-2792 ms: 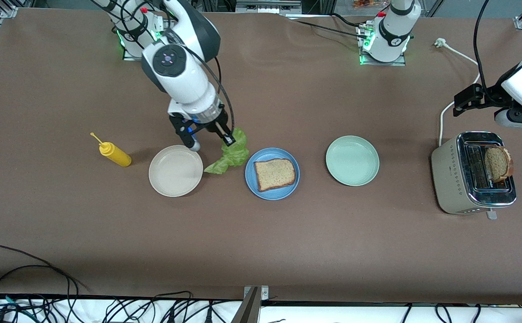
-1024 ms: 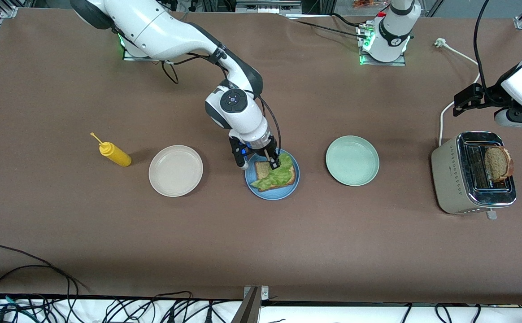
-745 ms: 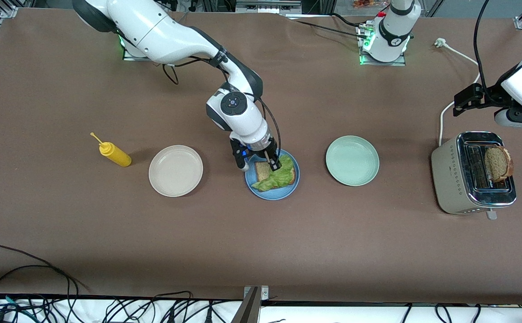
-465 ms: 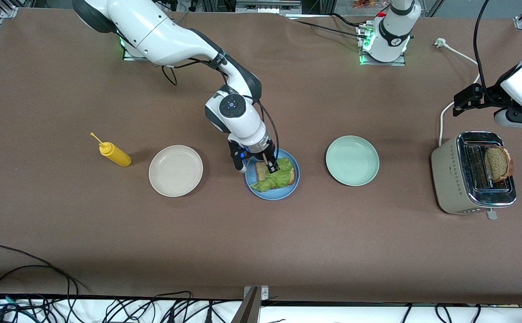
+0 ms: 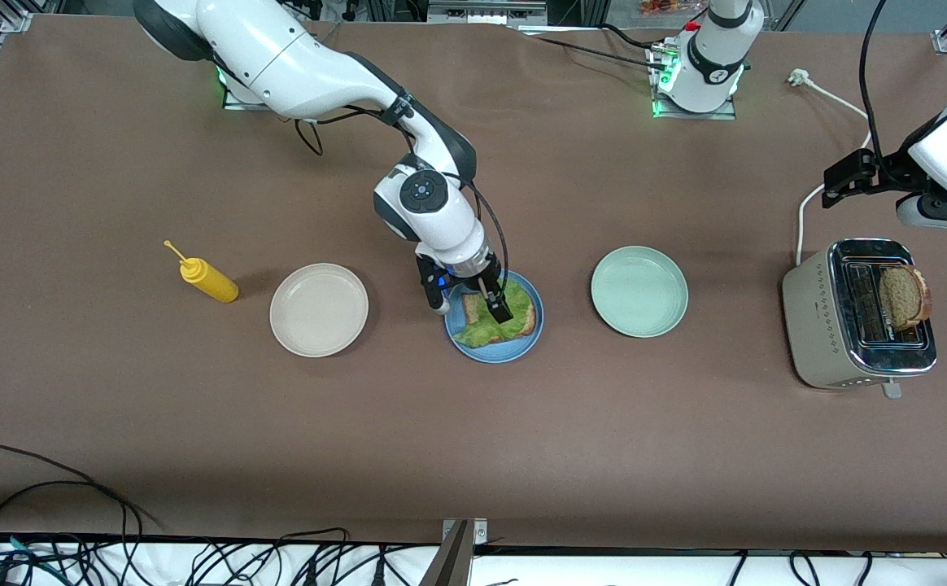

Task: Make sandwich in blue plate with both arms
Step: 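Lower the lettuce onto the bread and open the right gripper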

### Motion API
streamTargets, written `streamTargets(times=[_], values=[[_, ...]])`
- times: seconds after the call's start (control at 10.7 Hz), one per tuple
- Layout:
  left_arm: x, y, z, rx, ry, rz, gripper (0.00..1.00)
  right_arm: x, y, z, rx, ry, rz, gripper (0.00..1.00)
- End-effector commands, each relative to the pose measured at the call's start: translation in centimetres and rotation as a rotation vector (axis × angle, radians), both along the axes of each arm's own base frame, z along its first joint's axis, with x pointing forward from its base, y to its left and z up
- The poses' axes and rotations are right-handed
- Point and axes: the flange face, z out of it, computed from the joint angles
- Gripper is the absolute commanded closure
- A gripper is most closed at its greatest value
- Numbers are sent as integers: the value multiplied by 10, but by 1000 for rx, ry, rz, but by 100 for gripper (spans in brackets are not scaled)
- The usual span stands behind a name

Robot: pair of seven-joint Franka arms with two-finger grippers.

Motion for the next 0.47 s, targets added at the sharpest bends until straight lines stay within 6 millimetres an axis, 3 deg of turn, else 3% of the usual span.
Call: streamTargets(times=[0.0,0.19,0.37], values=[[-8,1,4,-34,-17,-20,0,-10,15,34,-23,-4,16,0],[-6,0,7,-33,-32,-22,0,-15,18,62,-24,-5,24,0],[-6,0,8,-33,-37,-22,0,4,-4,90,-51,-21,-5,0]])
